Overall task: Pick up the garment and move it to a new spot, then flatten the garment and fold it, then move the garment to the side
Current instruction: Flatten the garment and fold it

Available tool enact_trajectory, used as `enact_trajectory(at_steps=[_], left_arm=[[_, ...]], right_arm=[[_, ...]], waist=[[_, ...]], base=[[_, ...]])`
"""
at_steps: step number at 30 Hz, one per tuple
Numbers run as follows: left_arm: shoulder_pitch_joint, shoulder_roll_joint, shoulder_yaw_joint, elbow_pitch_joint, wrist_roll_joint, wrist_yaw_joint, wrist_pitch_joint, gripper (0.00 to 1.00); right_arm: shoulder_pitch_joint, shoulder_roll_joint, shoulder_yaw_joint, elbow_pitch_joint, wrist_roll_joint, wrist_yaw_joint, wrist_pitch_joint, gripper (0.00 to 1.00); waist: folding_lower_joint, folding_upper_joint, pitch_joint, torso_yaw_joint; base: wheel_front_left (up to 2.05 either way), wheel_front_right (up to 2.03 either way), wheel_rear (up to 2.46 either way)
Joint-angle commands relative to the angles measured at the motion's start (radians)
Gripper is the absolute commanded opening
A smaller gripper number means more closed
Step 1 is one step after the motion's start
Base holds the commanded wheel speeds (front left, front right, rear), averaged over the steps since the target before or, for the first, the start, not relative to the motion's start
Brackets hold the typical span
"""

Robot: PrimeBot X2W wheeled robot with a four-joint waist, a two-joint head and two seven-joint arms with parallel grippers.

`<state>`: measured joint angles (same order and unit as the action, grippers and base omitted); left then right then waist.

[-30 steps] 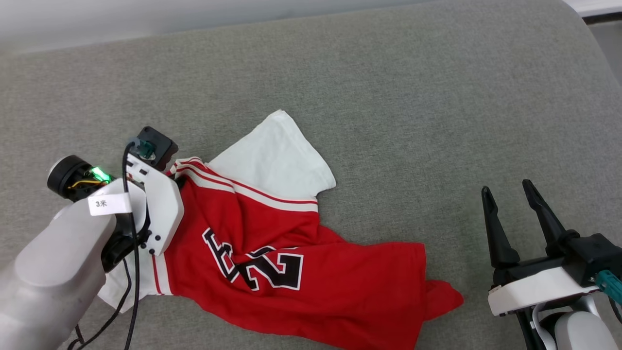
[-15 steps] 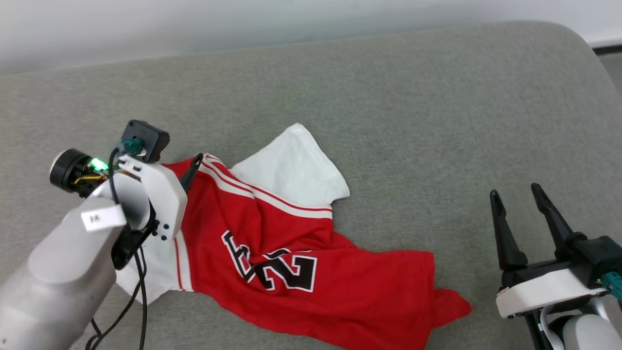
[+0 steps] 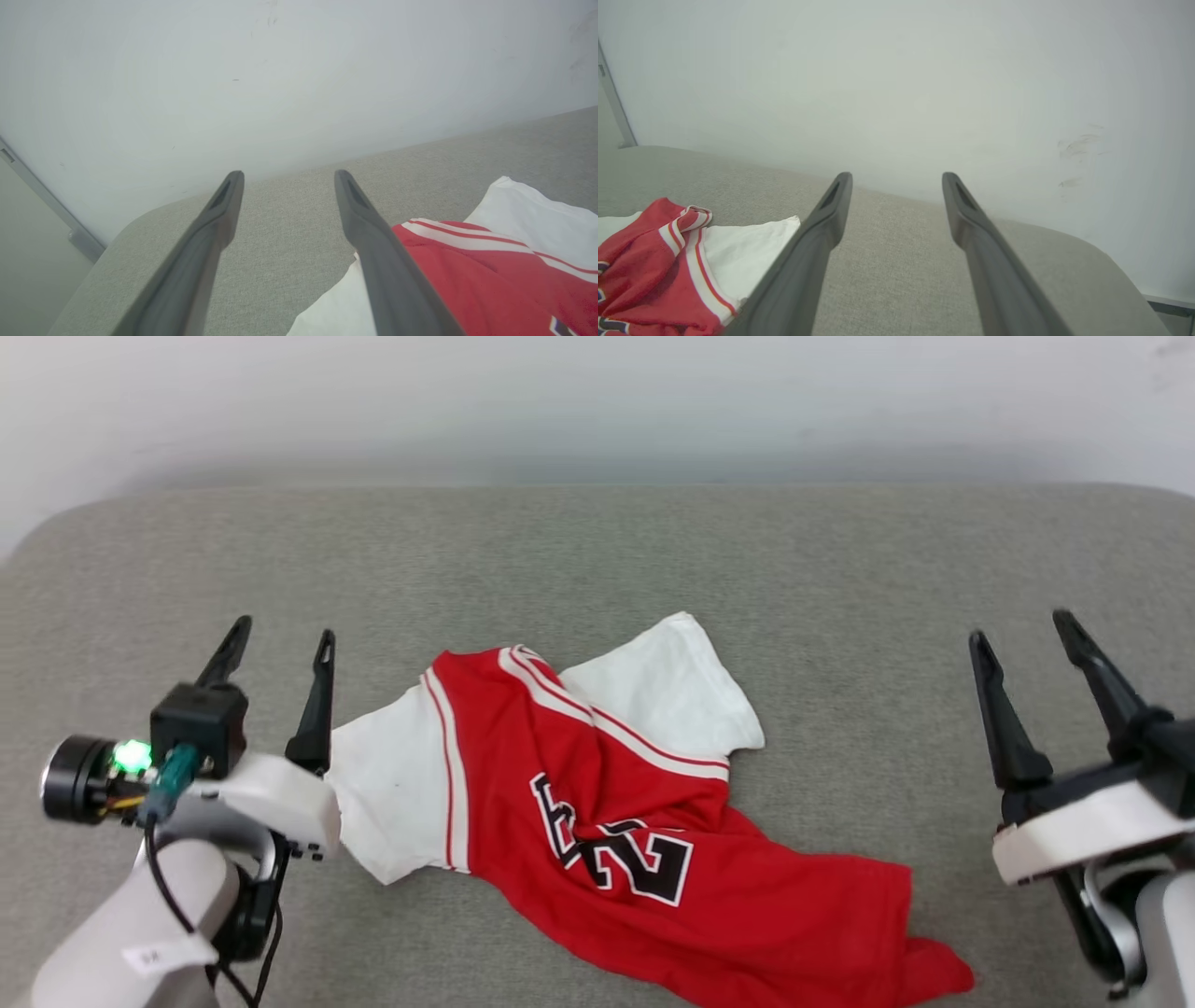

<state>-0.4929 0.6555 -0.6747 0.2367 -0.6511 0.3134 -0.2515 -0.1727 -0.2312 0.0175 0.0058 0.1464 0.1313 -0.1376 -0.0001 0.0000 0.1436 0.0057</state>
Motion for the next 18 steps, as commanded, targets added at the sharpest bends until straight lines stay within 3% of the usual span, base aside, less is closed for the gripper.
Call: enact_trajectory(at_steps=[1, 4, 5, 6, 9, 13, 18], left_arm=[[0.057, 0.009, 0.03, -0.065, 0.026, 0.057, -0.011, 1.0], [0.136, -0.006, 0.086, -0.168, 0.067, 0.127, -0.014, 1.0], [0.136, -0.006, 0.086, -0.168, 0.067, 0.127, -0.014, 1.0], [0.19, -0.024, 0.116, -0.223, 0.102, 0.159, -0.014, 1.0], [0.231, -0.044, 0.149, -0.267, 0.14, 0.179, -0.013, 1.0], [0.3, -0.105, 0.2, -0.319, 0.203, 0.18, -0.014, 1.0], [0.335, -0.194, 0.253, -0.328, 0.261, 0.137, -0.014, 1.0]], right_arm=[[-0.048, -0.026, 0.022, -0.01, 0.023, -0.001, 0.018, 1.0], [-0.116, -0.066, 0.066, -0.02, 0.054, -0.001, 0.064, 1.0], [-0.116, -0.066, 0.066, -0.02, 0.054, -0.001, 0.064, 1.0], [-0.165, -0.102, 0.106, -0.013, 0.085, -0.001, 0.117, 1.0], [-0.223, -0.143, 0.162, -0.002, 0.124, -0.001, 0.183, 1.0], [-0.348, -0.239, 0.288, 0.036, 0.224, -0.001, 0.34, 1.0], [-0.511, -0.332, 0.455, 0.107, 0.356, -0.001, 0.582, 1.0]], waist=[[0.0001, 0.0, -0.01, 0.033], [0.0001, 0.0, -0.003, 0.06], [0.0001, 0.0, -0.003, 0.06], [0.0001, 0.0, 0.004, 0.082], [0.0001, 0.0, 0.016, 0.103], [0.0001, 0.0, 0.048, 0.15], [0.0001, 0.0, 0.096, 0.209]], base=[[0.0, 0.0, 0.0], [0.0, 0.0, 0.0], [0.0, 0.0, 0.0], [0.0, 0.0, 0.0], [0.0, 0.0, 0.0], [0.0, 0.0, 0.0], [0.0, 0.0, 0.0]])
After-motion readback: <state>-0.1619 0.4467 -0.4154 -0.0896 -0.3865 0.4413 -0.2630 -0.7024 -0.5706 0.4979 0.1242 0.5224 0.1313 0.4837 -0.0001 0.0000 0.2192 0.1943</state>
